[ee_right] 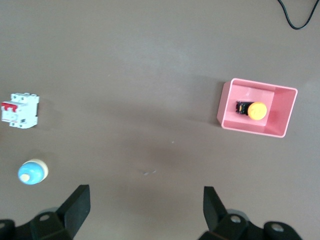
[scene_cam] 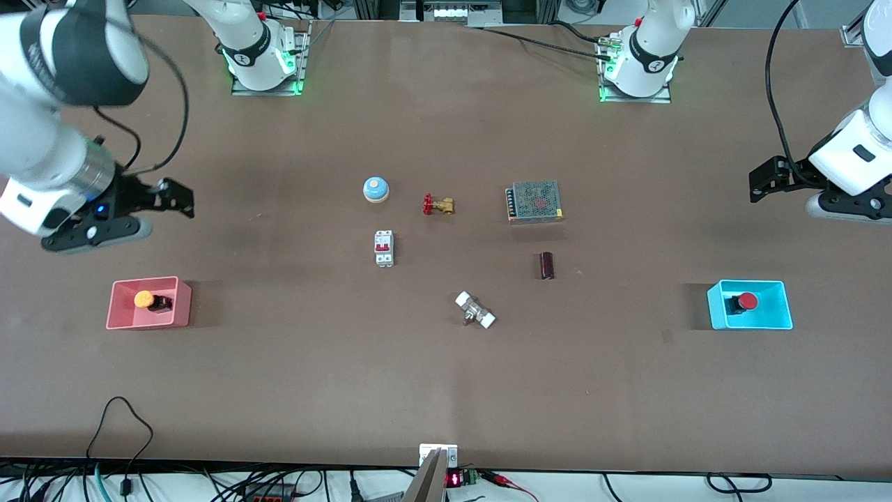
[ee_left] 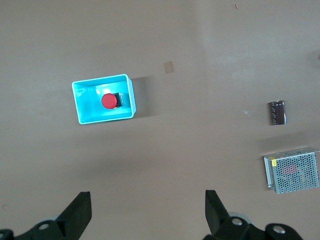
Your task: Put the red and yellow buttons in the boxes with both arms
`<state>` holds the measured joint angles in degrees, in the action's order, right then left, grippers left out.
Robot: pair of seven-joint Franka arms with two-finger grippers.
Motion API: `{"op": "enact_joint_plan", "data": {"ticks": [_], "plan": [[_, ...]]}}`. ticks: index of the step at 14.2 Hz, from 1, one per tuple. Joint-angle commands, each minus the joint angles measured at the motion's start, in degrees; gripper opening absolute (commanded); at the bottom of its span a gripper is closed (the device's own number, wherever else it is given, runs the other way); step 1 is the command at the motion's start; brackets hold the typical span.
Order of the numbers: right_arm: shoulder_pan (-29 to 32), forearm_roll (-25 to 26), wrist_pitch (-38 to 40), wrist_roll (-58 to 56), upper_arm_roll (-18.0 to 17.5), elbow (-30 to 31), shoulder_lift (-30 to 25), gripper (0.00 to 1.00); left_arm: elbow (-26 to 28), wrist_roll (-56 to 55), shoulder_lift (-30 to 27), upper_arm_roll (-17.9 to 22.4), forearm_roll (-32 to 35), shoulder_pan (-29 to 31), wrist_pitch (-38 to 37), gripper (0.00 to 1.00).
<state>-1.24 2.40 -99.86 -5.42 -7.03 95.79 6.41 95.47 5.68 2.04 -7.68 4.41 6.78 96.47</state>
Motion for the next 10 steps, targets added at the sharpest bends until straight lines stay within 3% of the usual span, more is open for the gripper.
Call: {"op": "enact_joint_plan", "data": {"ticks": [1,4,10], "plan": [[-0.78,0.76,2.99,1.38,-0.71,0.02,-2.98,1.00,0.42,-0.59,-0.99,-0.31,1.12,0.17,-0.76,1.00],[-0.35,0.76,5.90,1.82,-0.36,-3.77,-2.11,1.00,0.42,-0.59,-1.08,-0.32,1.12,0.08,-0.94,1.00],[-1.74,0.50,6.43,3.21,1.40,-4.21,-0.96,1.00,0.33,-0.67,-0.99,-0.31,1.12,0.08,-0.94,1.00]]}}
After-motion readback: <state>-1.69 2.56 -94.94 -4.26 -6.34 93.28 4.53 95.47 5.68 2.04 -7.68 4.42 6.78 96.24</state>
